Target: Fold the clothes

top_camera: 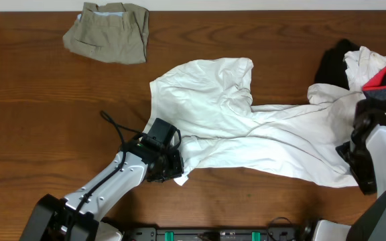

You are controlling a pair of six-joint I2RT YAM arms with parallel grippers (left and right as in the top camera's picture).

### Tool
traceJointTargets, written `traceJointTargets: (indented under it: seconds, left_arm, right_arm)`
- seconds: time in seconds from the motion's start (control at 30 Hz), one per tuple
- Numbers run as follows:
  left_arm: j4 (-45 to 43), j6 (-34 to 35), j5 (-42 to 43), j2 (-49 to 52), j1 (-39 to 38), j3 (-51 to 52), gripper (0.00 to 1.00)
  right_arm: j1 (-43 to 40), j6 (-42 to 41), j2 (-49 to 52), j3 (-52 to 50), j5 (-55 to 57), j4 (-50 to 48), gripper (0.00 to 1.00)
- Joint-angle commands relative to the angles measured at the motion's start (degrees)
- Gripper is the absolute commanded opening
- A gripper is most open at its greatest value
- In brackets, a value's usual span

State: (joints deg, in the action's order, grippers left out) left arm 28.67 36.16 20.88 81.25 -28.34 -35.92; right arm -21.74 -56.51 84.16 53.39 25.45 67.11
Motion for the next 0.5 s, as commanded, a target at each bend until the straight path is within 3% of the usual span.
traceJointTargets:
  seconds: [0.0, 0.47]
  left_arm:
    - [0.4, 0.1, 0.1, 0.5, -0.1, 0.5, 0.27]
    - [0.8, 0.0, 0.0, 0.5, -0.1, 0.5, 0.27]
  right_arm:
    - [-3.7, -0.1, -0.6, -2.5, 0.5, -1.7, 0.99]
    - [-15.1, 6.9, -0.6, -6.6, -8.1, -12.7, 0.99]
